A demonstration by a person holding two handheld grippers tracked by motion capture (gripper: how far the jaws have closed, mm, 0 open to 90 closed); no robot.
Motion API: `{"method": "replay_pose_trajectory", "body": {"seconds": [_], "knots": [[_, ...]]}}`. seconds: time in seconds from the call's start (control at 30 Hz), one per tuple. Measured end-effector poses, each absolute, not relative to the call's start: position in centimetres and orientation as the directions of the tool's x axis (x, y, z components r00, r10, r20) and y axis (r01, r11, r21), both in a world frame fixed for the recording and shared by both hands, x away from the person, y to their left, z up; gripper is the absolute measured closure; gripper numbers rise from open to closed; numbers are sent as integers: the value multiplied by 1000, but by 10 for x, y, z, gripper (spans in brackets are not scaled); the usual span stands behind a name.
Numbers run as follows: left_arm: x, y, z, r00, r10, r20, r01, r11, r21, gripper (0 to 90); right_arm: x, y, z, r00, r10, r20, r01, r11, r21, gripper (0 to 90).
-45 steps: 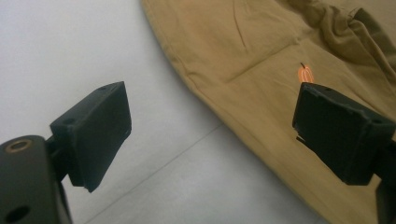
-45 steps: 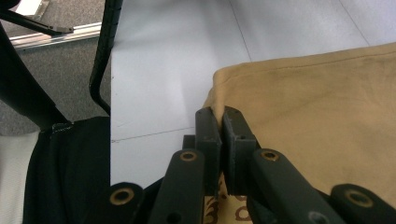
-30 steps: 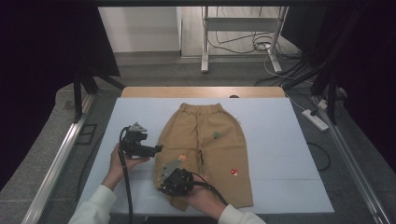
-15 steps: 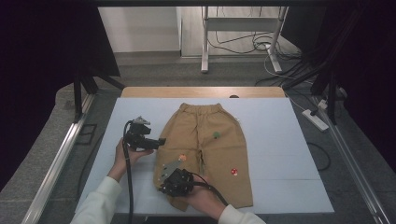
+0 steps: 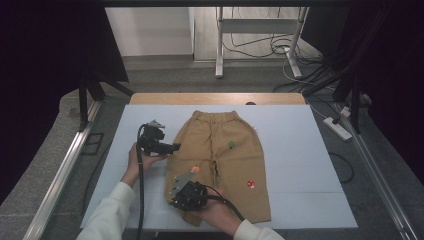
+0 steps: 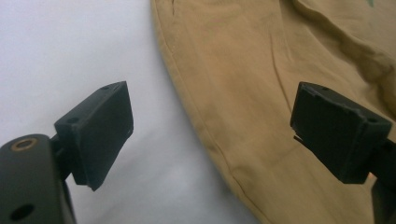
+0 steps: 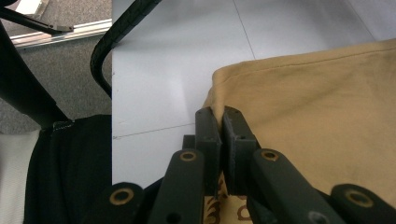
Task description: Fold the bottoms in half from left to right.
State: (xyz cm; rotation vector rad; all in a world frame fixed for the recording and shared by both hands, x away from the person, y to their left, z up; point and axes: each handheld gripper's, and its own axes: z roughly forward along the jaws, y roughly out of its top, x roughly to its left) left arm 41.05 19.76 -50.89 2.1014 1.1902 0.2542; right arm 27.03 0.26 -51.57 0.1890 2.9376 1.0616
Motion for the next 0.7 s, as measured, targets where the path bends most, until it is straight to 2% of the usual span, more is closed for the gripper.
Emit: {"method": "replay_pose_trajectory", "body": {"seconds": [0.7], "knots": [[446,179,-532,547,819,-175,720,-353,598,129,270,3,-517,-993,117,33,111,765,634,858]]}}
